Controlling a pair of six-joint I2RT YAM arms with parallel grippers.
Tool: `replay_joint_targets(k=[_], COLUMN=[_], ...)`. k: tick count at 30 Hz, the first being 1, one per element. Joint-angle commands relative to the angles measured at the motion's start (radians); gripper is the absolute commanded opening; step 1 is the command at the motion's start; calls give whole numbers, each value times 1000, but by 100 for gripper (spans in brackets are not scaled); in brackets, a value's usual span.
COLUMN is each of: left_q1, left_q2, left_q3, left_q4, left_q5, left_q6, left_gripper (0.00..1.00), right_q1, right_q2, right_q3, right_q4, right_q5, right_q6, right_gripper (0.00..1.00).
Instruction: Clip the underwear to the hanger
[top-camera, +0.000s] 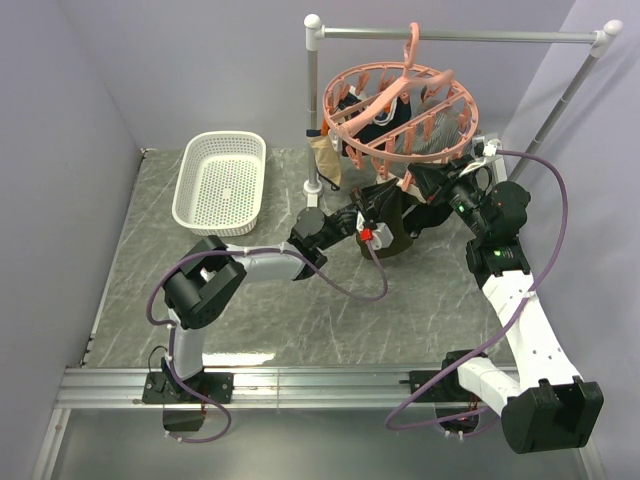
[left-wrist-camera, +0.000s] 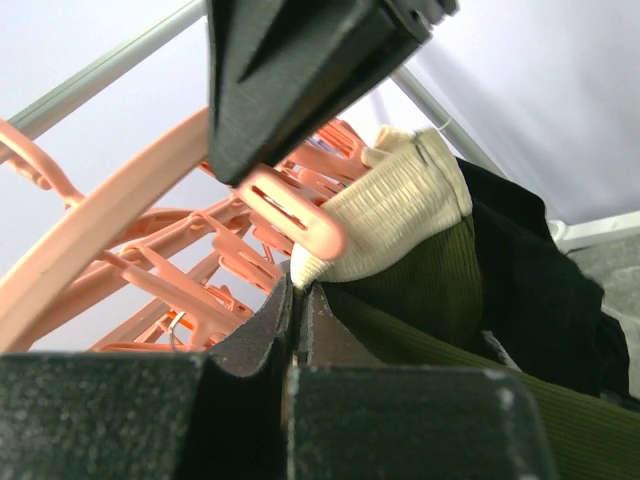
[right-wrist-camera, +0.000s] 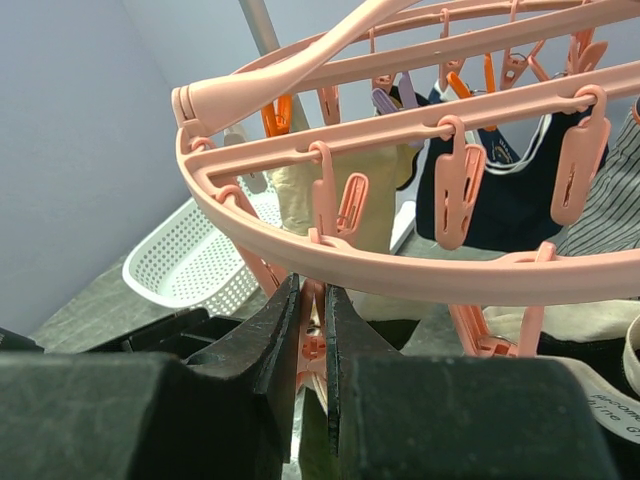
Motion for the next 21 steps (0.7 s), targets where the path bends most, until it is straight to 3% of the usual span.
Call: replay_joint_targets(k=[1,10,13,16,21], left_q1=[-1,-1,-1,-1,-1], left_q2=[-56,-67,-70,-68,-67], left_q3=[52,49,46,55,59], left_q4=[44,50,54,50,50], left_q5=[-16,-19,-10,-18,-7], left_q6=[-48,-76,-73,-82,-82], left_gripper=[0,0,0,0,0], right_q1=[3,3,3,3,3], right_q2=[-15,-14,-11,-11,-9], right_q3=[12,13,16,19,33], right_q4=[4,5,-1,-4,-21], right_q5=[-48,-35,-43,-40,-39], right_q6=[-25,-29,-31,-31,-32], right_gripper=[0,0,11,27,41])
